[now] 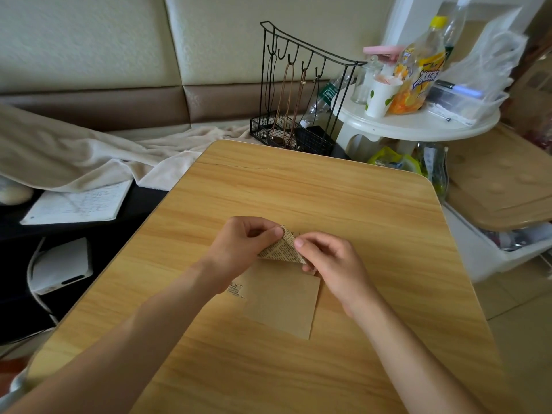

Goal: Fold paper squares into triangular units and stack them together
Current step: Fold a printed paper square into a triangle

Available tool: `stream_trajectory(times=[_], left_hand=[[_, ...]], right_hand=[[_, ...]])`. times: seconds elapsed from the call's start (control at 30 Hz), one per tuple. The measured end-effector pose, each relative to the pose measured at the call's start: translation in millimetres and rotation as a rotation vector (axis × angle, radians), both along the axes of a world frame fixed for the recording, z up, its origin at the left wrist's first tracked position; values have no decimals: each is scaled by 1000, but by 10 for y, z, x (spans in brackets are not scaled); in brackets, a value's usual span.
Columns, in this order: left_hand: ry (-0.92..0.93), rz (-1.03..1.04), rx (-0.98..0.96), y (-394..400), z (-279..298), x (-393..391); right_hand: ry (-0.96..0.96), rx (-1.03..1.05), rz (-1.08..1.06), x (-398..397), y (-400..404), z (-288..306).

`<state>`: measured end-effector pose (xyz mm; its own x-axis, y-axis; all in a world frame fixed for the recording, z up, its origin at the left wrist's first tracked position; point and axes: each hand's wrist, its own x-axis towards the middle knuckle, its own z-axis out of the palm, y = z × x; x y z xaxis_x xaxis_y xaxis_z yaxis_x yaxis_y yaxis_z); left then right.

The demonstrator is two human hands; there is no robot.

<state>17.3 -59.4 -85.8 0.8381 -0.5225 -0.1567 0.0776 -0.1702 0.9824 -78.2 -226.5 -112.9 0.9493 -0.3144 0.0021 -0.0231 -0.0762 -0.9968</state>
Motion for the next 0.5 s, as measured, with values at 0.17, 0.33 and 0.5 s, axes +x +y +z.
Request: stream_trajectory(times=[0.17, 0.33, 0.5], left_hand=[[24, 17, 2, -17, 9, -15], [-3, 0, 18, -8, 11, -33], [-36, 39, 25, -3, -20, -16]], right_hand=[[10, -82, -20, 21, -1, -27], [-19, -188, -43, 17, 22, -35], [-27, -211, -18, 4, 23, -36]])
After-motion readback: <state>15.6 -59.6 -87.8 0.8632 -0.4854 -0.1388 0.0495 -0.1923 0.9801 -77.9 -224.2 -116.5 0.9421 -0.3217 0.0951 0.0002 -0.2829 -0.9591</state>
